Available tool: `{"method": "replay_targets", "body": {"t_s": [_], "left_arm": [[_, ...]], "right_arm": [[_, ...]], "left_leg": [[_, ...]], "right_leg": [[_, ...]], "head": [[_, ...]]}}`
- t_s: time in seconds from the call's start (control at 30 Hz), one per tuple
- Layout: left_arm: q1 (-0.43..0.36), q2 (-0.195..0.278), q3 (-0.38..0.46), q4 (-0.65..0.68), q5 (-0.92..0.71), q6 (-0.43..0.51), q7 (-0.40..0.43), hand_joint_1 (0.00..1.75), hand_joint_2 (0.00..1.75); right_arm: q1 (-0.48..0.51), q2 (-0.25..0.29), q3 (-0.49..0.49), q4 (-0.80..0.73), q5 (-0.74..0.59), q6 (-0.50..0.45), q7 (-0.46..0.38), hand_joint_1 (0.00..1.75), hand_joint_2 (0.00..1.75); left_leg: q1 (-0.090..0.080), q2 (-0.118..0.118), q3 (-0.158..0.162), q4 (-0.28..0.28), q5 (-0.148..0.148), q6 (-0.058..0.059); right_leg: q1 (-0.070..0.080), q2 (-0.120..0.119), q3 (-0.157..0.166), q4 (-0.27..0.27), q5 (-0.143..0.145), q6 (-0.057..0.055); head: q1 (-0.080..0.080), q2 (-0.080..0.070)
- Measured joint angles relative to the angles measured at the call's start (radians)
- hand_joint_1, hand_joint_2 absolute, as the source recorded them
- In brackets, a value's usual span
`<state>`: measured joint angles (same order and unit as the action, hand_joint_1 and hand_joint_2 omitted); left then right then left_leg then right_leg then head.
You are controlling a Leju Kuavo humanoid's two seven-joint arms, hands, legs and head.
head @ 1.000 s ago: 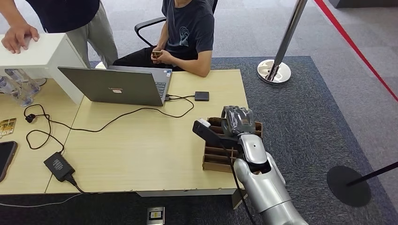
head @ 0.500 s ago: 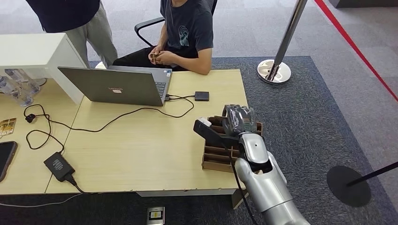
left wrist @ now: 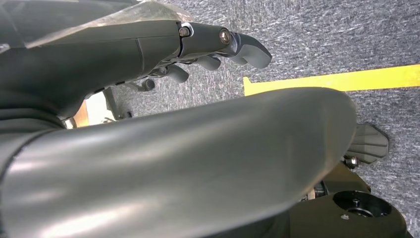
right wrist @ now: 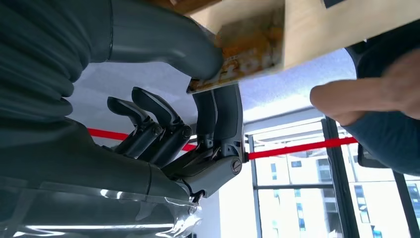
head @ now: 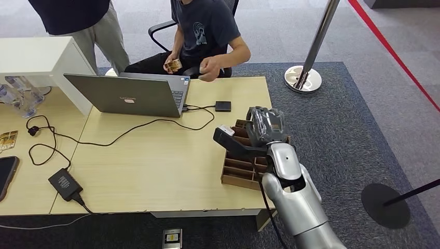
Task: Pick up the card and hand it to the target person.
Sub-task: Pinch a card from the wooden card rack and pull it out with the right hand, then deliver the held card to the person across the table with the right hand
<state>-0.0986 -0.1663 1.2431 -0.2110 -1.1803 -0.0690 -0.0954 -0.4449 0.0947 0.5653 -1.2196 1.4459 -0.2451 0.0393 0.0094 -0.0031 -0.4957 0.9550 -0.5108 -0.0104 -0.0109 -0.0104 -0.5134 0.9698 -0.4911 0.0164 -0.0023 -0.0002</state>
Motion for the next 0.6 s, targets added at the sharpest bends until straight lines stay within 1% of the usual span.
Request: {"method": "replay_targets", "body": {"t_s": [0.4,0.6], "left_arm": [[0.0,0.0,0.002,0.0,0.011,0.0,0.0,0.0,0.0],[0.0,0.0,0.002,0.0,0.011,0.0,-0.003,0.0,0.0]], "right_arm": [[0.001,-0.03,0.044,-0.137,-0.003,0.001,-0.003,1.75,1.75],[-0.004,-0.033,0.057,-0.167,-0.015,0.013,-0.003,1.75,1.75]], "left_leg": [[0.0,0.0,-0.001,0.0,0.0,0.0],[0.0,0.0,-0.001,0.0,0.0,0.0]], "right_leg": [[0.0,0.0,-0.001,0.0,0.0,0.0],[0.0,0.0,-0.001,0.0,0.0,0.0]], "head": [[0.0,0.0],[0.0,0.0]]}}
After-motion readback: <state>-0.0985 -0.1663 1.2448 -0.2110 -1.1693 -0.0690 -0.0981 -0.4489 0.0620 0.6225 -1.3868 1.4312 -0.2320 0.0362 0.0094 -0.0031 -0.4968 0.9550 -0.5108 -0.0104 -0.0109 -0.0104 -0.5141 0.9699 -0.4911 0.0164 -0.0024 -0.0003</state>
